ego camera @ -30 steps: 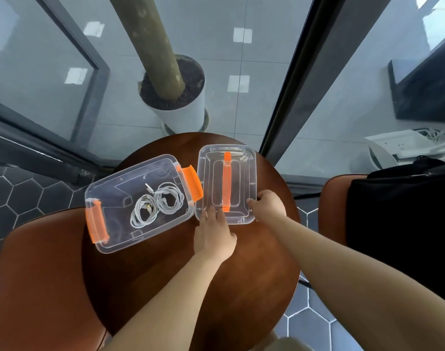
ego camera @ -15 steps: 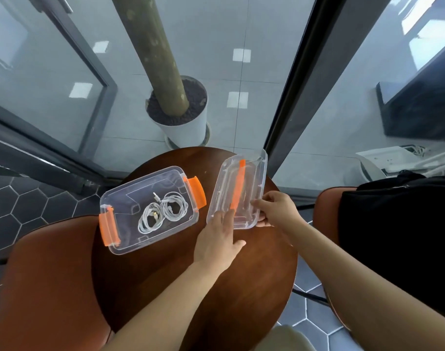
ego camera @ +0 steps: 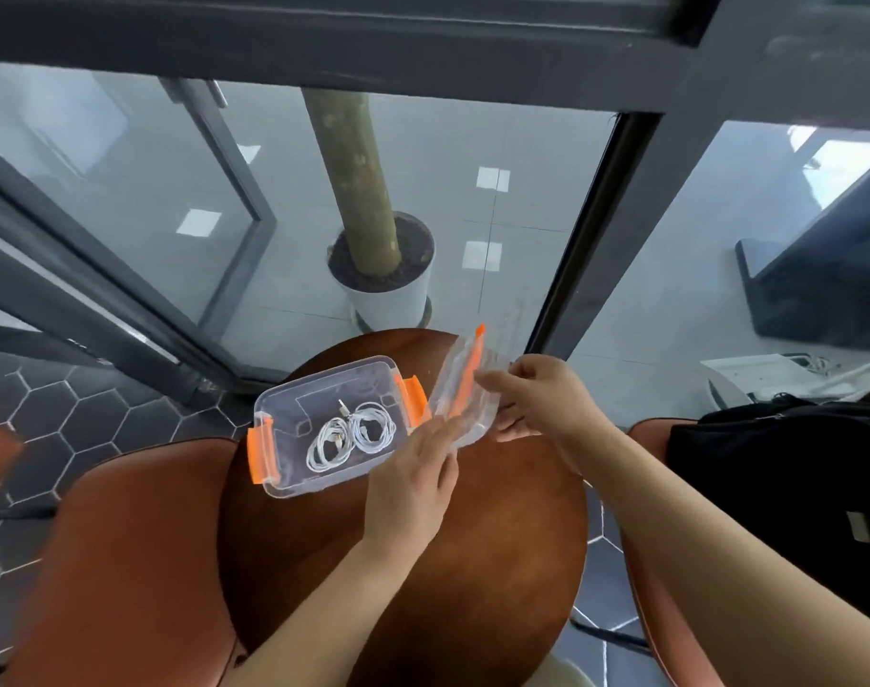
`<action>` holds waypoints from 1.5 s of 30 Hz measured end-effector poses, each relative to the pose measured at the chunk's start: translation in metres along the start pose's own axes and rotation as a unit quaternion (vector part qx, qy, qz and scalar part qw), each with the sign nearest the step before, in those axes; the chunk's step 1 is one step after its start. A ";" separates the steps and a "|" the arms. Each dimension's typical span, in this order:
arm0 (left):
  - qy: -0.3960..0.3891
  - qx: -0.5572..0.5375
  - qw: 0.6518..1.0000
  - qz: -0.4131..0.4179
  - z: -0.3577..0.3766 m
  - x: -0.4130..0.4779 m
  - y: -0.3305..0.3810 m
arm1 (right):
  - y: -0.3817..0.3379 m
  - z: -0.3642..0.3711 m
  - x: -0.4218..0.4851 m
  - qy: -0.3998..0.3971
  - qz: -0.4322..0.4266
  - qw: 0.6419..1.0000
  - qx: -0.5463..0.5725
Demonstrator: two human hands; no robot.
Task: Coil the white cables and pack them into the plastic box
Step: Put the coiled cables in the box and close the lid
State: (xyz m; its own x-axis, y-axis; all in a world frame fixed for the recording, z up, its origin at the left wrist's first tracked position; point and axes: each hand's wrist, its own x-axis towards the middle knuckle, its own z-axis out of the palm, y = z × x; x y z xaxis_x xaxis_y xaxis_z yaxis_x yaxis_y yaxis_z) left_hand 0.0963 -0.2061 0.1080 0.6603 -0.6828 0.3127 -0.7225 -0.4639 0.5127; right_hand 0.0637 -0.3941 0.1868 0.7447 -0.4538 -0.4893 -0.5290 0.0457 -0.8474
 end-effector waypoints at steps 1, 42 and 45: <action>0.019 -0.008 1.000 -0.011 -0.006 -0.002 0.001 | -0.008 0.006 -0.004 -0.004 -0.016 1.000 -0.010; 0.029 -0.241 0.817 -0.523 -0.119 -0.002 -0.186 | 0.038 0.141 0.067 0.052 -0.013 0.967 -0.249; 0.016 -0.203 0.826 -0.525 -0.110 -0.003 -0.190 | 0.041 0.143 0.074 0.061 -0.017 0.955 -0.288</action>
State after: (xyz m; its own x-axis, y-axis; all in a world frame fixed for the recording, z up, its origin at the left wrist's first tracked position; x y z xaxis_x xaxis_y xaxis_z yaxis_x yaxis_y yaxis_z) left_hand 0.2544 -0.0540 0.0975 0.8891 -0.0060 -0.4576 0.3763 -0.5595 0.7385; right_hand 0.1548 -0.2986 0.0864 0.7307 -0.5485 -0.4065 -0.6682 -0.4526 -0.5904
